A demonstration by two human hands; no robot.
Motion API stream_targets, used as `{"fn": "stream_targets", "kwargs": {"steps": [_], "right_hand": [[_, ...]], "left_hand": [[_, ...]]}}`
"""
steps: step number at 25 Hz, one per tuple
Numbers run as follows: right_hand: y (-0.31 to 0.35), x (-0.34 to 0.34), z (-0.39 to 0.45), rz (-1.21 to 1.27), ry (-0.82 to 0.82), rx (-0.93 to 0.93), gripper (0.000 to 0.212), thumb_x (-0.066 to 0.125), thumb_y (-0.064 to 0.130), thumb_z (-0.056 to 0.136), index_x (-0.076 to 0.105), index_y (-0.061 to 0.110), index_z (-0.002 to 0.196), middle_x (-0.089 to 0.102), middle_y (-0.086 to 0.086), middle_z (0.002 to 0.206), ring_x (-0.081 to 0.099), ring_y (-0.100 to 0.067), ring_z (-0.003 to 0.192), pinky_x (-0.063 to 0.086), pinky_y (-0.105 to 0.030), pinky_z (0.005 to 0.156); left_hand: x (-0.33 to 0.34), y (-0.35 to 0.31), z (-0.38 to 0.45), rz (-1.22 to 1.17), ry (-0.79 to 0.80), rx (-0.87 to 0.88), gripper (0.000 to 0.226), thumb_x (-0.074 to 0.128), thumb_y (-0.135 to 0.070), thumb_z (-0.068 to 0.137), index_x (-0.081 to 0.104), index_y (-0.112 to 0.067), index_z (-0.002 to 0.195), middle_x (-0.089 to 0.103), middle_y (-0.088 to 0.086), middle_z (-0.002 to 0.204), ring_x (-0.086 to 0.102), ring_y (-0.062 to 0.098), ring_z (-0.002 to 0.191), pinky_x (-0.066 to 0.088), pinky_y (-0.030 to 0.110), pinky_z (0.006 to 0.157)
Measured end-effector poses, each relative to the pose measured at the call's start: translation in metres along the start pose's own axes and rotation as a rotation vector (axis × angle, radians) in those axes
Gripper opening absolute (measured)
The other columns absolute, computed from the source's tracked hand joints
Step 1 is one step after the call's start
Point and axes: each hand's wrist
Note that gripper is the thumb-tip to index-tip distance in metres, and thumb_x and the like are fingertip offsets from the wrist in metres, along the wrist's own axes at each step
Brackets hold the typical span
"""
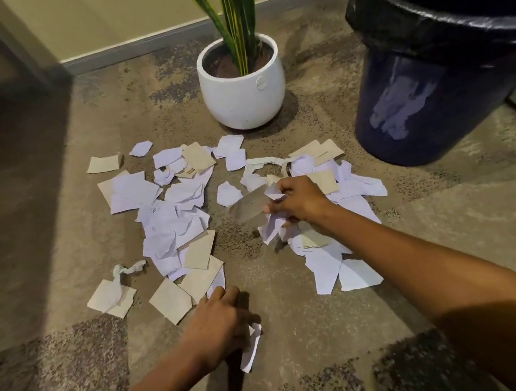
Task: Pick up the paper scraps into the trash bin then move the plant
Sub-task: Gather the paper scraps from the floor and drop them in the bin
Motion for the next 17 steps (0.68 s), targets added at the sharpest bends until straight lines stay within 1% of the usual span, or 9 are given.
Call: {"fn": "stream_targets", "kwargs": {"steps": [3, 4, 6, 7, 8, 10, 13, 15, 17], "right_hand": [[0.016, -0.019, -0.010, 0.073, -0.026, -0.014, 0.017, 0.074, 0.003, 0.080, 0.059, 0.011, 0.084, 0.058, -0.001, 0.077, 0.057, -0.015, 0.063, 0.051, -0.024, 0.040], [0.024, -0.027, -0.014, 0.119, -0.053, -0.018, 0.018, 0.073, 0.001, 0.080, 0.061, 0.011, 0.089, 0.058, 0.001, 0.081, 0.057, -0.014, 0.061, 0.053, -0.024, 0.040], [0.043, -0.043, -0.023, 0.233, -0.114, -0.028, 0.042, 0.071, -0.003, 0.080, 0.058, 0.005, 0.119, 0.058, -0.002, 0.107, 0.063, -0.021, 0.071, 0.056, -0.025, 0.041], [0.052, -0.051, -0.028, 0.270, -0.138, -0.034, 0.053, 0.071, -0.004, 0.080, 0.053, 0.003, 0.129, 0.056, -0.006, 0.121, 0.065, -0.026, 0.079, 0.056, -0.026, 0.042], [0.061, -0.057, -0.032, 0.280, -0.153, -0.054, 0.054, 0.071, -0.005, 0.080, 0.052, 0.002, 0.130, 0.055, -0.010, 0.128, 0.065, -0.029, 0.083, 0.056, -0.026, 0.042], [0.080, -0.071, -0.042, 0.259, -0.172, -0.129, 0.040, 0.070, -0.004, 0.081, 0.059, 0.004, 0.118, 0.062, -0.013, 0.116, 0.065, -0.025, 0.079, 0.057, -0.024, 0.043], [0.115, -0.096, -0.062, 0.201, -0.240, -0.290, 0.022, 0.069, -0.002, 0.082, 0.063, 0.009, 0.099, 0.063, -0.003, 0.083, 0.061, -0.014, 0.065, 0.056, -0.021, 0.043], [0.140, -0.116, -0.073, 0.197, -0.308, -0.409, 0.016, 0.069, -0.001, 0.082, 0.061, 0.013, 0.084, 0.060, 0.001, 0.076, 0.060, -0.012, 0.065, 0.058, -0.024, 0.048], [0.163, -0.138, -0.080, 0.190, -0.463, -0.497, 0.016, 0.071, 0.003, 0.082, 0.061, 0.016, 0.079, 0.062, 0.002, 0.078, 0.064, -0.017, 0.073, 0.060, -0.032, 0.062]], "left_hand": [[-0.007, -0.005, 0.001, 0.088, 0.012, 0.014, 0.036, 0.041, -0.045, 0.092, 0.052, -0.033, 0.125, 0.049, -0.001, 0.121, 0.042, 0.022, 0.108, 0.032, 0.033, 0.076], [-0.013, -0.007, 0.002, 0.087, -0.004, 0.013, 0.035, 0.038, -0.043, 0.095, 0.052, -0.029, 0.123, 0.051, 0.000, 0.121, 0.044, 0.022, 0.110, 0.036, 0.033, 0.079], [-0.031, -0.009, 0.007, 0.022, -0.094, -0.001, 0.032, 0.036, -0.033, 0.098, 0.051, -0.027, 0.125, 0.055, -0.001, 0.121, 0.049, 0.020, 0.112, 0.043, 0.032, 0.084], [-0.045, -0.010, 0.010, -0.017, -0.165, -0.008, 0.030, 0.037, -0.028, 0.098, 0.051, -0.027, 0.125, 0.056, -0.002, 0.120, 0.052, 0.019, 0.112, 0.046, 0.031, 0.084], [-0.061, -0.011, 0.013, -0.049, -0.246, -0.013, 0.029, 0.040, -0.024, 0.097, 0.051, -0.026, 0.124, 0.056, -0.002, 0.119, 0.055, 0.018, 0.111, 0.048, 0.030, 0.084], [-0.102, -0.010, 0.020, -0.075, -0.420, -0.013, 0.029, 0.043, -0.020, 0.096, 0.051, -0.023, 0.124, 0.057, -0.001, 0.117, 0.059, 0.018, 0.105, 0.051, 0.028, 0.083], [-0.179, -0.009, 0.031, -0.140, -0.670, -0.016, 0.029, 0.042, -0.021, 0.097, 0.054, -0.012, 0.122, 0.057, 0.009, 0.111, 0.059, 0.027, 0.095, 0.048, 0.033, 0.077], [-0.235, -0.015, 0.039, -0.246, -0.844, -0.030, 0.029, 0.049, -0.016, 0.094, 0.056, -0.008, 0.121, 0.058, 0.014, 0.114, 0.058, 0.031, 0.096, 0.046, 0.032, 0.076], [-0.285, -0.031, 0.047, -0.412, -0.957, -0.049, 0.029, 0.054, -0.011, 0.090, 0.059, -0.008, 0.119, 0.062, 0.014, 0.117, 0.063, 0.032, 0.094, 0.051, 0.031, 0.068]]}}
Point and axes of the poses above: each hand's wrist, its own z-axis towards the middle knuckle, its own x-axis out of the palm, y = z × x
